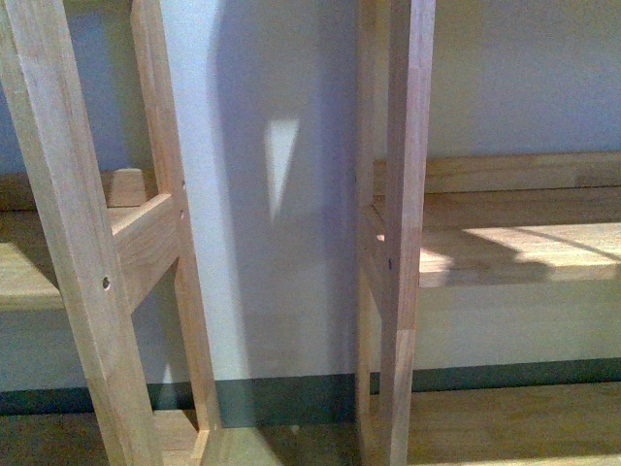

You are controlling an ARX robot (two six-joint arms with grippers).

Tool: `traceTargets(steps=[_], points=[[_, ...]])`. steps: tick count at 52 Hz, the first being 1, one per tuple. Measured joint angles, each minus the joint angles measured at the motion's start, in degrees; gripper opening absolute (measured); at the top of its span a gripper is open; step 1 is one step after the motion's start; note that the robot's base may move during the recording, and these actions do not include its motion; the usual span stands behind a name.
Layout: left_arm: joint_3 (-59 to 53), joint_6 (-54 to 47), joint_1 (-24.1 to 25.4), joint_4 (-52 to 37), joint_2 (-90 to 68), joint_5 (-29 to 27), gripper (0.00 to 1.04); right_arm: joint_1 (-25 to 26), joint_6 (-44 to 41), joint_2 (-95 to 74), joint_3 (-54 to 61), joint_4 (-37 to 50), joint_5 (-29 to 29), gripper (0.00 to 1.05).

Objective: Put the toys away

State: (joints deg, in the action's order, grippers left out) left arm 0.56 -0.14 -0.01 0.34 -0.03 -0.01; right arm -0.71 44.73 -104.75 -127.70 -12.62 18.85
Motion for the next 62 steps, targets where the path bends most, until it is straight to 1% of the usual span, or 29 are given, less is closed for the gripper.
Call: traceTargets(steps=[4, 5, 18, 25, 29, 35, 39, 44, 50, 62], points=[[0.00, 0.02, 0.00, 0.00, 0.00, 0.00, 0.99, 0.11, -1.14, 0.52, 0.50, 0.31, 0.04, 1.04], [0.00, 0.02, 0.00, 0.00, 0.00, 0.00, 0.99, 0.11, -1.16, 0.63, 0.59, 0.35, 0.00, 1.05], [0.00, 0.02, 0.00, 0.00, 0.00, 0.02, 0.99, 1.16, -3.50, 1.20, 0.90, -0.11, -0.24, 1.04], [0.00, 0.02, 0.00, 0.00, 0.00, 0.00, 0.99, 1.49, -4.83, 1.18, -1.03, -2.64, -1.53, 1.04], [0.00, 0.00, 0.00, 0.00, 0.00, 0.00, 0.99, 1.46, -6.10, 0.46, -4.83, -5.38, -2.75, 1.04], [0.00, 0.02, 0.00, 0.00, 0.00, 0.00, 0.99, 0.39, -12.28, -3.21, -16.76, -15.37, -6.08, 1.04], [0.00, 0.02, 0.00, 0.00, 0.00, 0.02, 0.99, -0.63, -15.26, -5.49, -22.34, -19.34, -7.61, 1.04], [0.00, 0.02, 0.00, 0.00, 0.00, 0.00, 0.99, -1.27, -16.94, -5.92, -22.58, -19.15, -7.74, 1.04], [0.00, 0.02, 0.00, 0.00, 0.00, 0.02, 0.99, -1.31, -17.64, -5.33, -20.26, -17.16, -7.85, 1.04], [0.00, 0.00, 0.00, 0.00, 0.00, 0.02, 0.99, -1.31, -20.92, -2.38, -14.08, -13.99, -10.64, 1.04]])
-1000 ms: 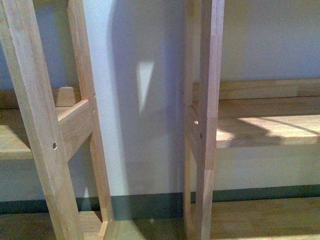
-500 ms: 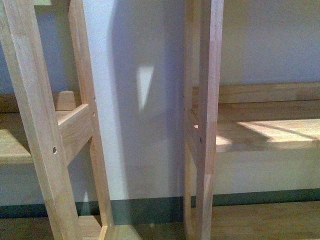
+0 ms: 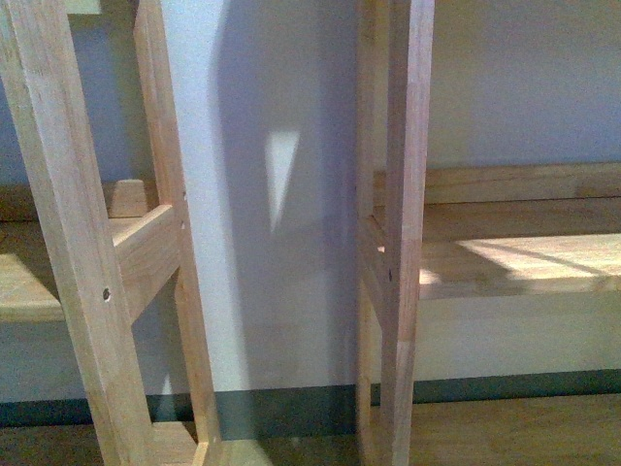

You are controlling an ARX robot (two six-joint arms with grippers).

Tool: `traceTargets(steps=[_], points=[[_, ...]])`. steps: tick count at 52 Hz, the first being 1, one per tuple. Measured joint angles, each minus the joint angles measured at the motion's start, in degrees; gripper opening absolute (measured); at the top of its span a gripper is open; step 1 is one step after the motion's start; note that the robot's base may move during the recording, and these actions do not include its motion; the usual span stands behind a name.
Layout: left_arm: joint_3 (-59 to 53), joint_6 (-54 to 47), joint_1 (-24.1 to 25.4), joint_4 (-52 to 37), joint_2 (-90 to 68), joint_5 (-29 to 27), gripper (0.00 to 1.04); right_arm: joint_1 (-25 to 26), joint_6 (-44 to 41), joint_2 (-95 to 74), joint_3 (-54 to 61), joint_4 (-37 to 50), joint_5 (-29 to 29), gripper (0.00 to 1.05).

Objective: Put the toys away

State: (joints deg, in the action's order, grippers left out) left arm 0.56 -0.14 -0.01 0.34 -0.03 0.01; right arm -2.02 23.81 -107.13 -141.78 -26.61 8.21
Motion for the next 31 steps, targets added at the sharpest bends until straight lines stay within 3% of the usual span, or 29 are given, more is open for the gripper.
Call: traceTargets(steps=[13, 20, 24, 31], points=[[0.00, 0.02, 0.00, 0.00, 0.00, -0.02, 0.99, 0.70, -2.64, 3.74, 5.66, 1.90, -0.85, 1.04], [0.00, 0.02, 0.00, 0.00, 0.00, -0.02, 0.99, 1.79, -2.51, 4.87, 9.38, 4.09, -0.22, 0.80], [0.00, 0.02, 0.00, 0.00, 0.00, -0.02, 0.99, 2.14, -2.32, 5.88, 11.41, 5.16, 0.13, 0.87], [0.00, 0.02, 0.00, 0.00, 0.00, -0.02, 0.99, 2.99, -1.97, 7.13, 14.08, 7.08, 1.57, 0.60]])
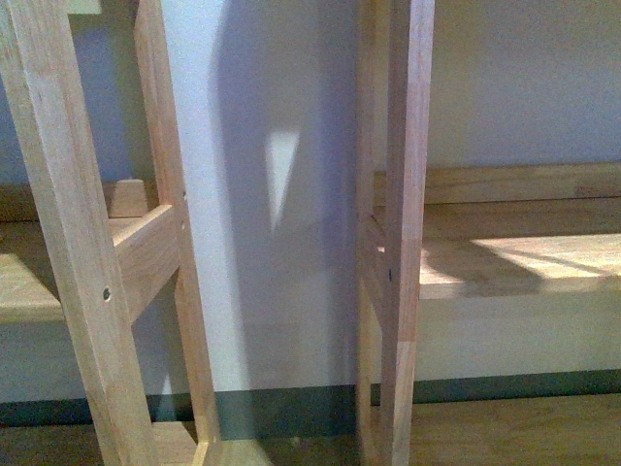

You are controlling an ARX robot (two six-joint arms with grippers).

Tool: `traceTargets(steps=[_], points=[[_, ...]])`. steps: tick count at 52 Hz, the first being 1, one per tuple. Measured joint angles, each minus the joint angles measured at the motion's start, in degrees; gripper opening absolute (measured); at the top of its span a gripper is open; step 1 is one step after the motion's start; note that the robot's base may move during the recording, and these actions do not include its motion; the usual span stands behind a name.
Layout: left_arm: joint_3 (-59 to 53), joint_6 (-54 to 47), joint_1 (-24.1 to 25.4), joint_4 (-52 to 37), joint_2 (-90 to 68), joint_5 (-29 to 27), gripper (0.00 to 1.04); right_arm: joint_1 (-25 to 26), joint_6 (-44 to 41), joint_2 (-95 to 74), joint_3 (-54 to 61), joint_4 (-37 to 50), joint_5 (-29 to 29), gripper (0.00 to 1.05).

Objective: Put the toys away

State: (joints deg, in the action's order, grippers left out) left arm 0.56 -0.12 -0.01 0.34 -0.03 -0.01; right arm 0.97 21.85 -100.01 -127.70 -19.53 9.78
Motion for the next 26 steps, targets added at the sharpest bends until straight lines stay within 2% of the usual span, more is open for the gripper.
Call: traceTargets(steps=[15, 26], points=[[0.00, 0.00, 0.00, 0.00, 0.00, 0.00, 0.99, 1.27, 2.69, -0.02, 0.59, 0.50, 3.52, 0.20], [0.00, 0.00, 0.00, 0.00, 0.00, 0.00, 0.99, 2.67, 4.31, -0.96, 0.07, 1.38, 7.54, 0.19]])
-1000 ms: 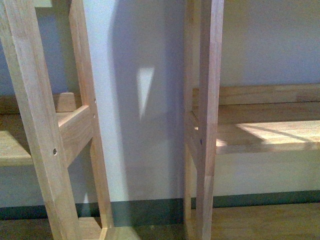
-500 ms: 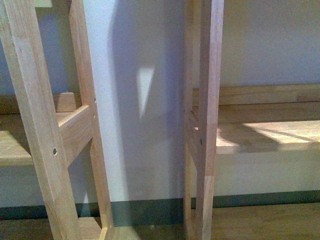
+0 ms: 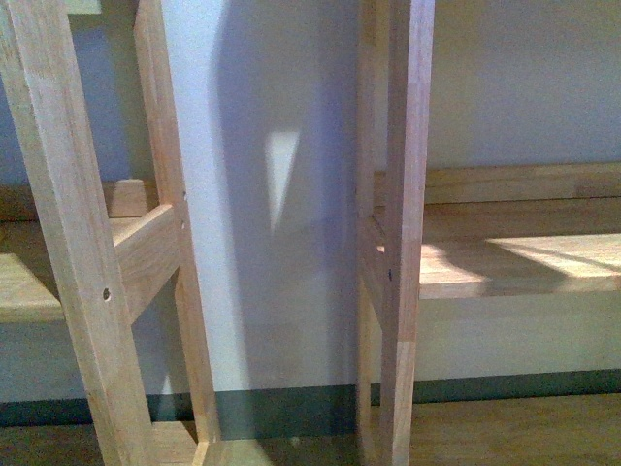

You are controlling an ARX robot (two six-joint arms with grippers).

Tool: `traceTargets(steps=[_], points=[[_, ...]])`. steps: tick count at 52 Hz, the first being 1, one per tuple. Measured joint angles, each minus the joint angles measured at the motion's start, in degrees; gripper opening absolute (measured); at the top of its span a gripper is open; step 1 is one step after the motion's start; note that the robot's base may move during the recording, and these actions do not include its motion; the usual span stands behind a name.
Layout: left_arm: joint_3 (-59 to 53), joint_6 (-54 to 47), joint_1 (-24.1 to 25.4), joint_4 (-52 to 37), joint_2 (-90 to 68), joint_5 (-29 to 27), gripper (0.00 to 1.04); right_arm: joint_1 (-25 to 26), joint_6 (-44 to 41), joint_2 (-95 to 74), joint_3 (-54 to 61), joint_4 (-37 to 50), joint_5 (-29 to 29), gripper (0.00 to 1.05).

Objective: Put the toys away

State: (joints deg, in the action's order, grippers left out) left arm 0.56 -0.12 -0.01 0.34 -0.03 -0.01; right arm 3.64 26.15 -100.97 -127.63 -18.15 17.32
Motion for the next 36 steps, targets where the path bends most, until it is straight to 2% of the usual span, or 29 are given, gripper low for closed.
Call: traceTargets(steps=[14, 26, 35, 36], points=[[0.00, 0.00, 0.00, 0.00, 0.00, 0.00, 0.99, 2.62, 0.92, -0.48, 0.72, 2.40, 1.92, 0.20], [0.00, 0.00, 0.00, 0.00, 0.00, 0.00, 0.99, 2.12, -1.42, 0.81, 3.41, 5.90, 1.90, 0.68], [0.00, -0.02, 0.00, 0.00, 0.00, 0.02, 0.99, 0.26, -6.58, 5.53, 9.73, 10.69, -3.32, 1.04], [0.00, -0.02, 0.00, 0.00, 0.00, 0.00, 0.99, 0.13, -7.13, 6.10, 10.34, 11.02, -3.87, 1.04]])
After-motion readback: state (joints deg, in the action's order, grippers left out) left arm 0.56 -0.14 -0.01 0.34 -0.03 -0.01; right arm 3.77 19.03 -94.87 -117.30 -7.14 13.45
